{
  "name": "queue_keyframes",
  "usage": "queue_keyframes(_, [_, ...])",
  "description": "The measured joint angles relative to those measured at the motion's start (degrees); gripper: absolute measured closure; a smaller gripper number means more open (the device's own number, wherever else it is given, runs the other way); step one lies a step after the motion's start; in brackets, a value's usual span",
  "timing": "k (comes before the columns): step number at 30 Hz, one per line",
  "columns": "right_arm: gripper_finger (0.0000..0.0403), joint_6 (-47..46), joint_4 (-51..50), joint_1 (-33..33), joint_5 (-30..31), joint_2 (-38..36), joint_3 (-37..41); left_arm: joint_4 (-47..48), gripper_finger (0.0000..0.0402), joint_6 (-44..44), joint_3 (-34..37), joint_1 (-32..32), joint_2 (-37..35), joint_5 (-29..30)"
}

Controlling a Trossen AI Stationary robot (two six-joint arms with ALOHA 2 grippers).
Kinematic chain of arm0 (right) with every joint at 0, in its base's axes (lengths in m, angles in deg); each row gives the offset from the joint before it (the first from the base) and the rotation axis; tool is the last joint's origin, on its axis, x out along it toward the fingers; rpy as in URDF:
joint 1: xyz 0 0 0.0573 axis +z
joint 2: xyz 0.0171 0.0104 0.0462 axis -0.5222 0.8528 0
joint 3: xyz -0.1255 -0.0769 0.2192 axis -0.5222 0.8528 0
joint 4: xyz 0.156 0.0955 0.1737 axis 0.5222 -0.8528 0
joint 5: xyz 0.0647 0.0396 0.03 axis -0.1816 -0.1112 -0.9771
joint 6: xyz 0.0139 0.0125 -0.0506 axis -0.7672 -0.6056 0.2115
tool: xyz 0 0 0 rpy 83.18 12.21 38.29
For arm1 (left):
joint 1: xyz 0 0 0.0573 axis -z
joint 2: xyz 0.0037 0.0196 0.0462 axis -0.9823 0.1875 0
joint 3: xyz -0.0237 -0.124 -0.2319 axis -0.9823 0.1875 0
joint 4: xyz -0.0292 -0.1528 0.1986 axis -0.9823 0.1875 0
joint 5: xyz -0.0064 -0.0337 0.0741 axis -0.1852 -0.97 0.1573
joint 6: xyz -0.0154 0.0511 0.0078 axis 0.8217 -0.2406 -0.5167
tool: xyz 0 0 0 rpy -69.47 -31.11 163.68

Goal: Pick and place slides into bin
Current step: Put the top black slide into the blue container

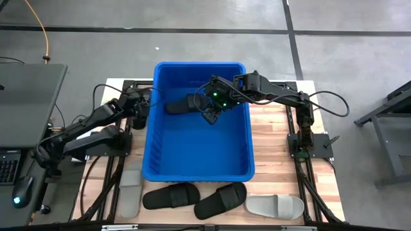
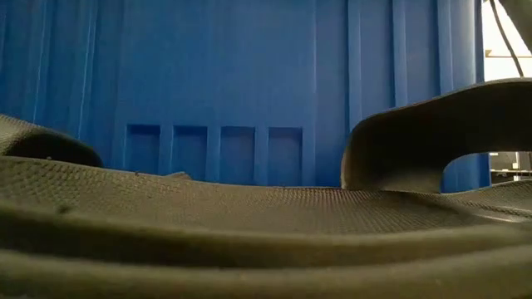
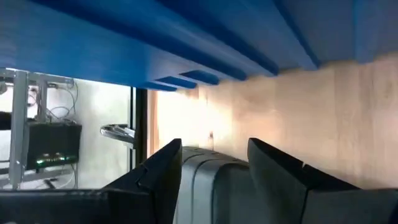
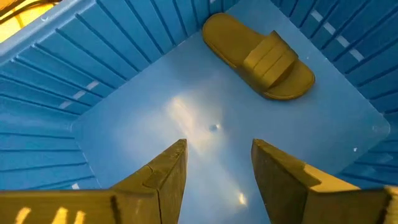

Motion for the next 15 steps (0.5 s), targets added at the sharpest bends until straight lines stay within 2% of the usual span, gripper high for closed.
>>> queue_keyframes(3, [0.0236, -0.1, 0.0, 0.0, -0.2, 0.0, 0.0, -2.0, 0.0229, -0.7, -0.1, 0.2, 2.7, 3.3])
queue_keyframes(9, [0.0236, -0.1, 0.0, 0.0, -0.1, 0.0, 0.0, -2.6, 0.0229, 0.0, -0.1, 0.1, 5.9, 3.5])
queue_keyframes(15, [0.0236, 0.0, 0.0, 0.0, -0.1, 0.0, 0.0, -3.3, 0.0229, 0.9, -0.1, 0.1, 9.4, 6.1])
